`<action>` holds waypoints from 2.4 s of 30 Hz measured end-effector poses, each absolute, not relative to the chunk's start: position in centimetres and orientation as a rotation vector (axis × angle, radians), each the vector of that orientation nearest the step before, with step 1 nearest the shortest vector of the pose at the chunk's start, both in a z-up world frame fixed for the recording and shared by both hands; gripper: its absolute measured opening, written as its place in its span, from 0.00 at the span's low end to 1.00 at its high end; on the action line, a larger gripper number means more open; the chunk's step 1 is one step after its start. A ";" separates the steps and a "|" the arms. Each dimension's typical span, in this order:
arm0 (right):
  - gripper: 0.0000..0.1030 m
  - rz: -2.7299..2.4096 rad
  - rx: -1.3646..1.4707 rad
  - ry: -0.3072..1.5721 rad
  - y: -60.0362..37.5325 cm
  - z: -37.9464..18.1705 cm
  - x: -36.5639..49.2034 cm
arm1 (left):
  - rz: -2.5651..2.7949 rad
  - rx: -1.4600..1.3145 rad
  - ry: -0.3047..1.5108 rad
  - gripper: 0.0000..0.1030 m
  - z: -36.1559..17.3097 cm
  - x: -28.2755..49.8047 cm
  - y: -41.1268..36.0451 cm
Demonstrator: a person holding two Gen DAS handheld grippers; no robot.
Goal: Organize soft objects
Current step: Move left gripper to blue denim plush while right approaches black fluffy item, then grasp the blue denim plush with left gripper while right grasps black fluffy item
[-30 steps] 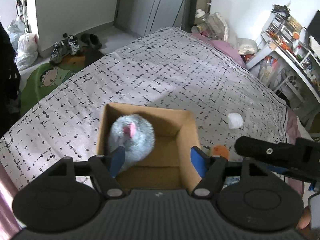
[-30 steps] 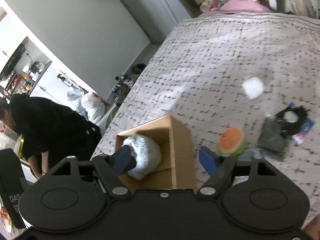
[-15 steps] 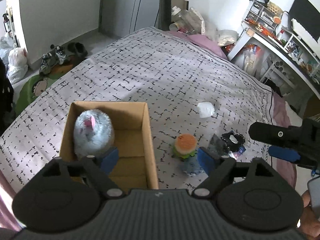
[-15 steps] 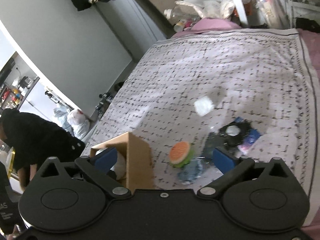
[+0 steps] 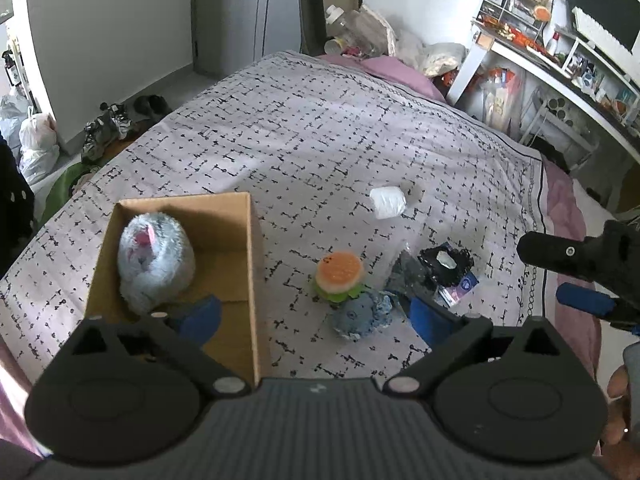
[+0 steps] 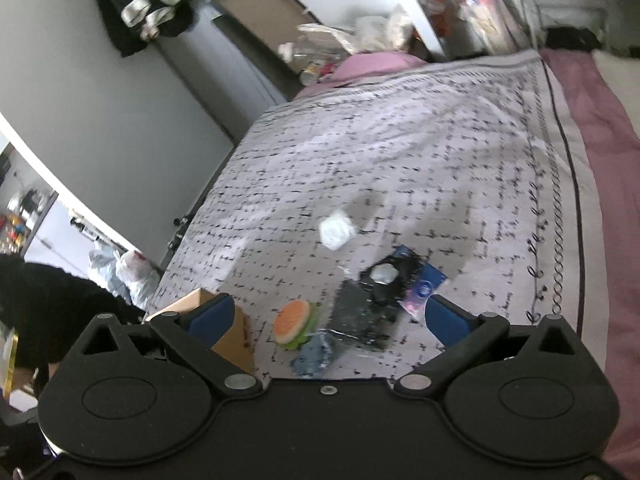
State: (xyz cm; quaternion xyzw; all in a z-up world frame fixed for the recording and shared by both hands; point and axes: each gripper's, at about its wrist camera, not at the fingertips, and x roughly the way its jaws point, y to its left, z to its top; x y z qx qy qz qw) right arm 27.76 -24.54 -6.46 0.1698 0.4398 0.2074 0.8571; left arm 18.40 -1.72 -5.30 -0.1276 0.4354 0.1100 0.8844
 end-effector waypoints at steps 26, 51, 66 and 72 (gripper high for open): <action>0.79 0.427 0.462 1.021 -26.9 -12.3 31.5 | 0.231 -0.270 0.976 0.94 -12.0 22.4 -6.2; 0.75 0.379 0.271 1.080 -22.1 -16.4 36.3 | 0.215 -0.331 1.032 0.50 -18.6 26.0 -4.9; 0.20 0.393 0.169 1.042 -21.1 -16.6 35.7 | 0.166 -0.340 0.970 0.35 -17.1 24.9 -4.7; 0.19 0.436 0.172 1.005 -21.0 -15.1 34.1 | 0.157 -0.343 0.920 0.35 -14.8 23.4 -4.4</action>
